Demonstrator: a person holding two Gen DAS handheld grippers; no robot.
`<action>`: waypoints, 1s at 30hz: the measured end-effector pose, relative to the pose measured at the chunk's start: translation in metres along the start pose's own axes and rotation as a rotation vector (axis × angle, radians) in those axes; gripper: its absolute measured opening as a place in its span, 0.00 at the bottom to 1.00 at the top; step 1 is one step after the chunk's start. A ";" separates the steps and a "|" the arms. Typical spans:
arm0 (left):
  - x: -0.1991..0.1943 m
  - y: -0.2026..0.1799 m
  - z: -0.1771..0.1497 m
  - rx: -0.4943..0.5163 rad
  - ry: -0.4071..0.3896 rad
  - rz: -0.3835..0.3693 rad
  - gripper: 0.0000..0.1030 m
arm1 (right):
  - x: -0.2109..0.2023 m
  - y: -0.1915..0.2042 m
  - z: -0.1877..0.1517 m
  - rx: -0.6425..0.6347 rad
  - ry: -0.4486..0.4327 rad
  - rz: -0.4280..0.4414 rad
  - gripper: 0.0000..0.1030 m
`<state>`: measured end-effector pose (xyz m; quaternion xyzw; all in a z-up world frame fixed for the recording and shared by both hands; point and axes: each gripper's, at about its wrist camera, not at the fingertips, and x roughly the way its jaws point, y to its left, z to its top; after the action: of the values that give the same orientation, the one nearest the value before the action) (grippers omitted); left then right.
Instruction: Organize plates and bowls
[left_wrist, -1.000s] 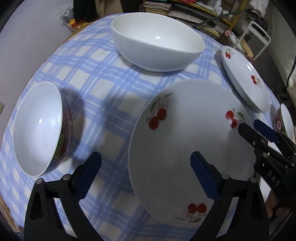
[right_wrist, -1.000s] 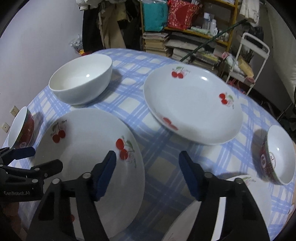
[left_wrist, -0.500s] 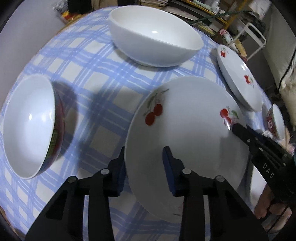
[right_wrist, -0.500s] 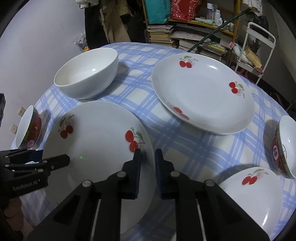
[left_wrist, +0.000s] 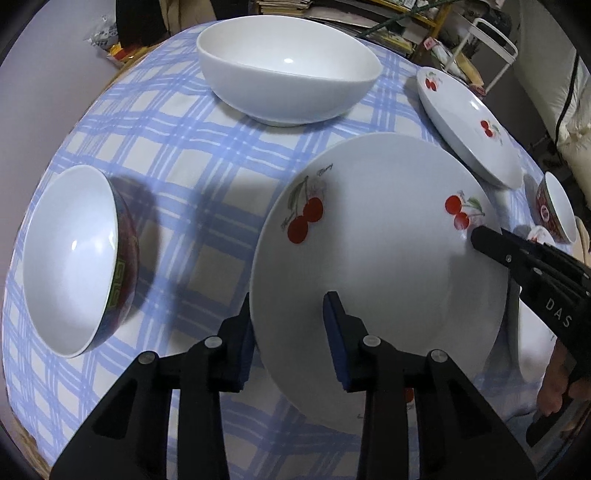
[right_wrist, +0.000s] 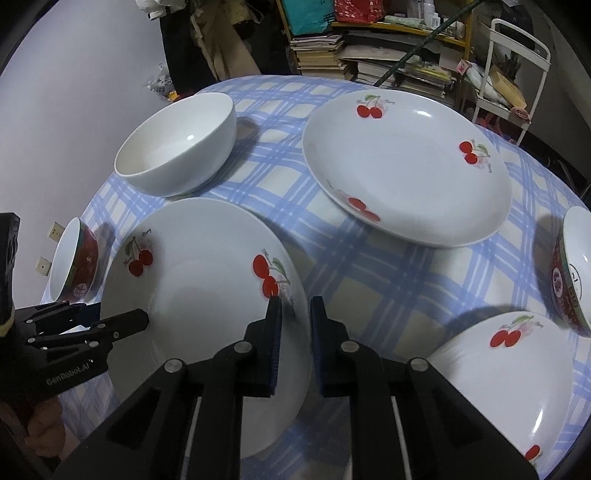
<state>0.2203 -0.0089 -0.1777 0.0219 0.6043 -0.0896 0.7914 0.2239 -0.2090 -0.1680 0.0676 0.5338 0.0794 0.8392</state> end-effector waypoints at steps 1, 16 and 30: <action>0.000 0.000 -0.001 -0.003 0.003 -0.005 0.31 | -0.001 0.001 -0.002 -0.013 -0.001 -0.012 0.15; -0.024 0.001 -0.034 0.010 0.003 0.011 0.30 | -0.033 0.014 -0.031 0.010 -0.016 -0.011 0.15; -0.052 -0.010 -0.063 0.028 -0.013 0.007 0.30 | -0.068 0.018 -0.071 0.078 -0.030 -0.028 0.15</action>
<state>0.1456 -0.0038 -0.1440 0.0343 0.5976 -0.0954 0.7954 0.1304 -0.2036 -0.1342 0.0940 0.5248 0.0456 0.8448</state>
